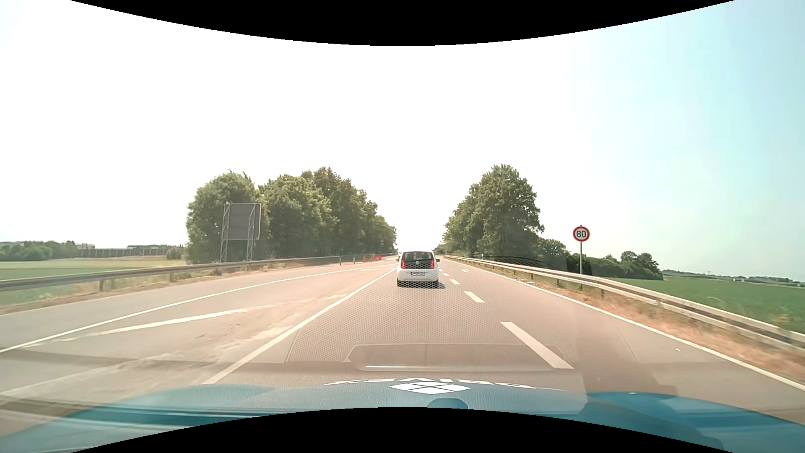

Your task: Follow the waypoints while adhering to traffic rules and regulations

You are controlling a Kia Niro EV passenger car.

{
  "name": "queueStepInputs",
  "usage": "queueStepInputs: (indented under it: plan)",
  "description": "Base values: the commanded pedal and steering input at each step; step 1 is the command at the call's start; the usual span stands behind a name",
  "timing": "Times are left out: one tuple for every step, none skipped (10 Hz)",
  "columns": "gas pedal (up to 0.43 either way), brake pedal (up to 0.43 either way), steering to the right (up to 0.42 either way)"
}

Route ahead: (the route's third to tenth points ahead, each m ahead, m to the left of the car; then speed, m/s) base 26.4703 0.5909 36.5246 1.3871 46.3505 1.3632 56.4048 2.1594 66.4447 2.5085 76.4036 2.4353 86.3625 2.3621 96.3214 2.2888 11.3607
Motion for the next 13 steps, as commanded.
queueStepInputs:
  plan:
    - [0.28, 0.0, 0.011]
    - [0.28, 0.0, 0.009]
    - [0.268, 0.0, 0.006]
    - [0.268, 0.0, 0.005]
    - [0.268, 0.0, 0.005]
    - [0.26, 0.0, 0.004]
    - [0.228, 0.0, 0.004]
    - [0.228, 0.0, 0.004]
    - [0.22, 0.0, 0.003]
    - [0.22, 0.0, 0.003]
    - [0.22, 0.0, 0.003]
    - [0.22, 0.0, 0.004]
    - [0.22, 0.0, 0.004]
